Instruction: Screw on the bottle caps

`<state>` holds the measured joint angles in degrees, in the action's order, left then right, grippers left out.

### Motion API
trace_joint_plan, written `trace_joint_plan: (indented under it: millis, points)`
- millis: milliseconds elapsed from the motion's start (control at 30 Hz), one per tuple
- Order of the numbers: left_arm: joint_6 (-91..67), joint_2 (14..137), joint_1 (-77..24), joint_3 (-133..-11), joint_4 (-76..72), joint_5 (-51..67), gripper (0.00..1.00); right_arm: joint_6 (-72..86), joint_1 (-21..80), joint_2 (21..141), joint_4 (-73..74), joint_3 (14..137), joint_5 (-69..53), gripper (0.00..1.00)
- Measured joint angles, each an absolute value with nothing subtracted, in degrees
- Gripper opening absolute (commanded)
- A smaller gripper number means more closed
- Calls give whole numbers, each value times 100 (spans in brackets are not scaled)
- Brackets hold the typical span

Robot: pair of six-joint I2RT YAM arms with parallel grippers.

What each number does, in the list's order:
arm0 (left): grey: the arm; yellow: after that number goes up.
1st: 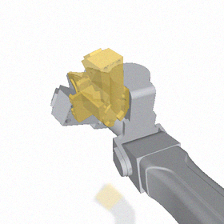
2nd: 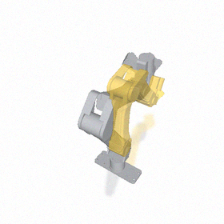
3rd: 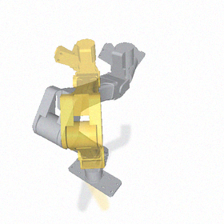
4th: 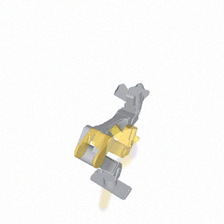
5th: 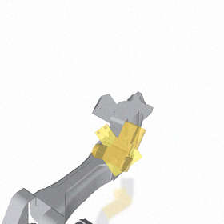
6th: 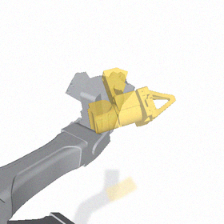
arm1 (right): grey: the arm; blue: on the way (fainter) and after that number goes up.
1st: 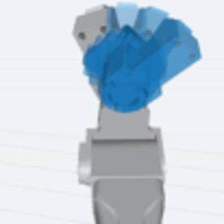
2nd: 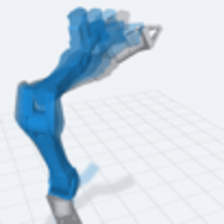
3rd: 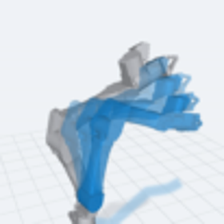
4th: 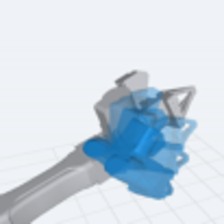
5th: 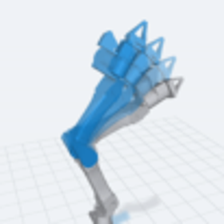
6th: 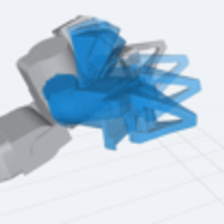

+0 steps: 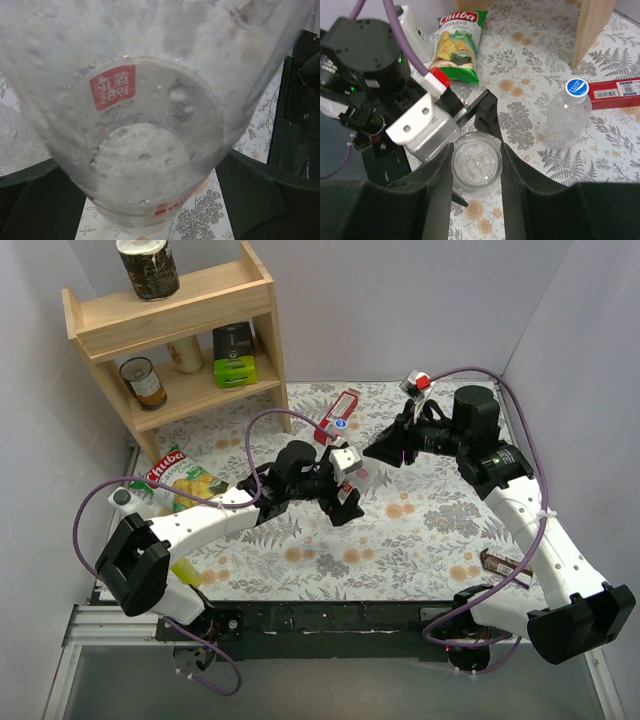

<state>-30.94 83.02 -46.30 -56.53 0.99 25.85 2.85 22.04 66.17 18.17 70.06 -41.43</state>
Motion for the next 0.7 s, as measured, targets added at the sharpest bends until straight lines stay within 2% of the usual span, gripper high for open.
trace_joint_plan:
  millis: [133, 267, 433, 467, 533, 567, 667, 700]
  points:
    - [-3218, 8370, -4722, -5673, -73, 2080, 80, 602, 2191, 6657, 1791, 7070, -3999, 1]
    - [-3249, 8403, -4720, -5739, -176, 1800, 75, 740, 2193, 6700, 1734, 7067, -3977, 1]
    - [-3275, 8403, -4722, -5752, -204, 1811, 55, 808, 2189, 6700, 1636, 7061, -3979, 1]
    - [-3262, 8403, -4724, -5752, -207, 1844, 53, 819, 2189, 6702, 1632, 7061, -3979, 18]
    - [-3240, 8403, -4727, -5752, -207, 1890, 45, 803, 2187, 6702, 1640, 7061, -3986, 37]
    - [-3225, 8401, -4727, -5745, -202, 1914, 44, 773, 2187, 6700, 1656, 7061, -4001, 59]
    - [-3124, 8318, -4724, -5625, -150, 2025, 41, 515, 2187, 6718, 1977, 7214, -4058, 81]
    - [-3070, 8239, -4705, -5520, -110, 2086, 40, 397, 2182, 6724, 2126, 7336, -4051, 84]
